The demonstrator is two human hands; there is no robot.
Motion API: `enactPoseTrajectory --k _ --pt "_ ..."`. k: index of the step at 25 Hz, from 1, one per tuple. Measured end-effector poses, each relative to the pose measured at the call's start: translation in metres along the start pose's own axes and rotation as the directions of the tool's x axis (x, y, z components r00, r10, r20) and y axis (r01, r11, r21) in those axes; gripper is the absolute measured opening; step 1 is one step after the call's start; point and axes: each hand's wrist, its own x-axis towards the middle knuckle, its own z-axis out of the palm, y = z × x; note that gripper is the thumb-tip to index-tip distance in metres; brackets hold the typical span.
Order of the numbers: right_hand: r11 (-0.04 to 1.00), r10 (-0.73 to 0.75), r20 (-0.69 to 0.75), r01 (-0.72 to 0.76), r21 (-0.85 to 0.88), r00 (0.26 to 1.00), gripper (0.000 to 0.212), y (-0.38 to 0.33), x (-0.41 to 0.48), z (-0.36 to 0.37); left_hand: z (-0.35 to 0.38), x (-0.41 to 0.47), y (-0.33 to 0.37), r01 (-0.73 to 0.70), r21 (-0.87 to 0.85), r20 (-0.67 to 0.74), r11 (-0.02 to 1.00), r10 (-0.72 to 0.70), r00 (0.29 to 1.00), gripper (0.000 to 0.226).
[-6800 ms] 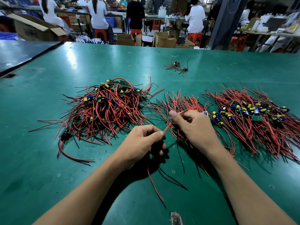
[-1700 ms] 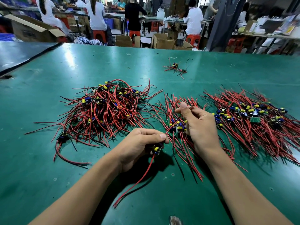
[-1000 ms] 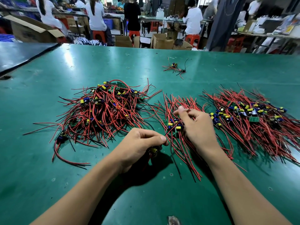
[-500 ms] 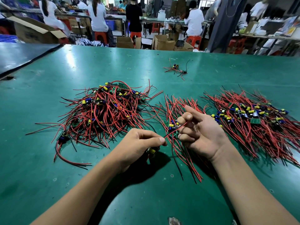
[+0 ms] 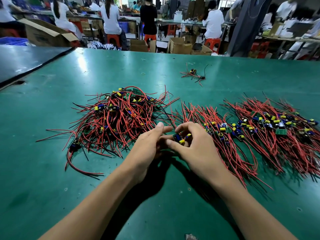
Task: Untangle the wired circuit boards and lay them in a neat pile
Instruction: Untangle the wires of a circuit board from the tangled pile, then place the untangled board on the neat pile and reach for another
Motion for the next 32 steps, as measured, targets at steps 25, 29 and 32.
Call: enactPoseTrajectory --k 25,29,32 --pt "0.957 -0.104 -0.091 0.075 -0.279 0.990 0.012 0.014 0.000 0.002 -0.042 0.014 0.017 -0.189 0.288 -0.533 0.939 0.321 0.783 0.026" --pt "0.960 -0.092 -0.062 0.072 -0.270 0.994 0.013 0.013 -0.002 0.004 -0.039 0.007 0.017 -0.194 0.333 -0.483 0.923 0.344 0.805 0.016" --pt "0.955 -0.105 -0.057 0.085 -0.284 0.993 0.014 0.015 -0.001 0.005 -0.029 0.001 0.014 -0.243 0.455 -0.348 0.857 0.422 0.837 0.019"
